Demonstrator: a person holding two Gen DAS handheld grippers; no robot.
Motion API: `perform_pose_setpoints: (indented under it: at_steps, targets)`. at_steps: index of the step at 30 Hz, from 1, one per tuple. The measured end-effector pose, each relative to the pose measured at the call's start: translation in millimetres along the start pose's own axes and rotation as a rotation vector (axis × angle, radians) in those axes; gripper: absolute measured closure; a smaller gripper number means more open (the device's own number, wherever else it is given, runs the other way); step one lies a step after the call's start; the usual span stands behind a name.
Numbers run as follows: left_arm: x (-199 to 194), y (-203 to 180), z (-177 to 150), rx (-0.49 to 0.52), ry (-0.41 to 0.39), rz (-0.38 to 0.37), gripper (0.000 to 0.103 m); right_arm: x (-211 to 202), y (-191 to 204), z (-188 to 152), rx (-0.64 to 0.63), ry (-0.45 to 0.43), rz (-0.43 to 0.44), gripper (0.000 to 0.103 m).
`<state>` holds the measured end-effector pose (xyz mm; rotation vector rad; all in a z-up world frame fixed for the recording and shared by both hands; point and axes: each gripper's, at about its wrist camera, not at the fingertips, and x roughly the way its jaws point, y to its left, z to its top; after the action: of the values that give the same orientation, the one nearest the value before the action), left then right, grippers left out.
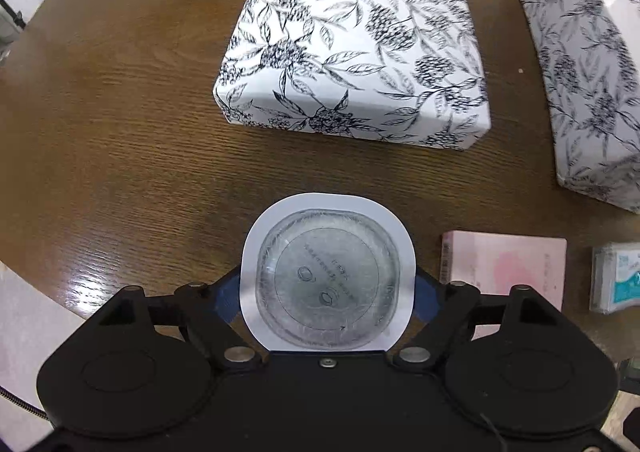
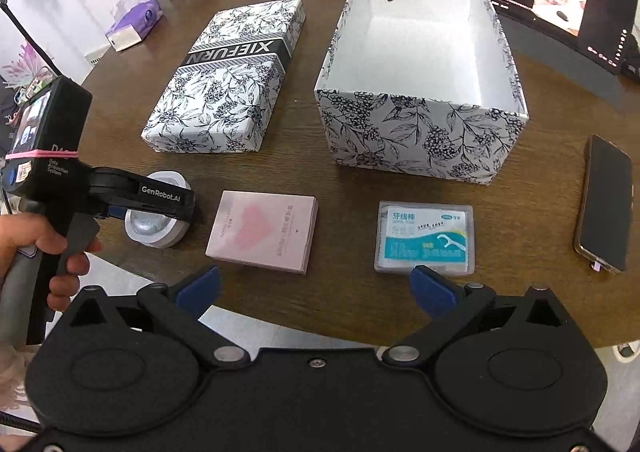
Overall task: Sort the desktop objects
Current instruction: 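Close the left gripper on the round white compact and lift it, then carry the compact with the left gripper over the open floral box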
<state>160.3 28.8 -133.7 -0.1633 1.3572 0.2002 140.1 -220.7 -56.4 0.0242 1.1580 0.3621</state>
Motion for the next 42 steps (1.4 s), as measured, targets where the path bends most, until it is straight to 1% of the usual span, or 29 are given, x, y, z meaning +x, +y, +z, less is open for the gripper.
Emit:
perform_pose_setpoints:
  at_steps: [4,7,9,12,17,22,28,34,38,42]
  targets:
    - [-18.1,0.8,-4.9,0.013,-0.025,-0.023,0.023,-8.1,3.5,-6.0,0.003,-0.025,0.002,0.001]
    - [-35.9,-3.7,-4.6,0.033,-0.063,-0.040,0.023,-14.9,6.0,-9.7,0.014,-0.044,0.009,0.001]
    - [-45.6,-11.6,-1.8,0.045,-0.087,-0.055,0.023,-20.2,7.5,-12.4,0.019,-0.057,0.011,0.001]
    - [-55.5,-11.4,4.9,0.071,-0.116,-0.080,0.023,-28.1,9.7,-16.1,0.021,-0.080,0.009,0.001]
    - [-76.5,-15.1,0.6,0.126,-0.175,-0.089,0.023,-38.7,10.0,-20.9,0.032,-0.113,-0.013,0.001]
    - [-96.5,-25.7,-3.4,0.161,-0.210,-0.114,0.023,-47.4,10.0,-25.4,0.022,-0.130,-0.043,0.001]
    - [-109.8,-44.9,-0.7,0.225,-0.223,-0.136,0.023,-57.9,9.8,-27.5,0.003,-0.158,-0.067,0.001]
    - [-123.6,-67.2,7.4,0.290,-0.239,-0.137,0.023,-64.6,6.6,-25.5,0.006,-0.186,-0.034,0.001]
    - [-131.7,-81.4,15.4,0.328,-0.259,-0.134,0.023,-67.2,1.7,-17.9,-0.015,-0.211,-0.040,0.001]
    - [-135.1,-94.7,25.5,0.340,-0.274,-0.138,0.023,-69.4,-7.6,-5.5,-0.038,-0.229,-0.047,0.001]
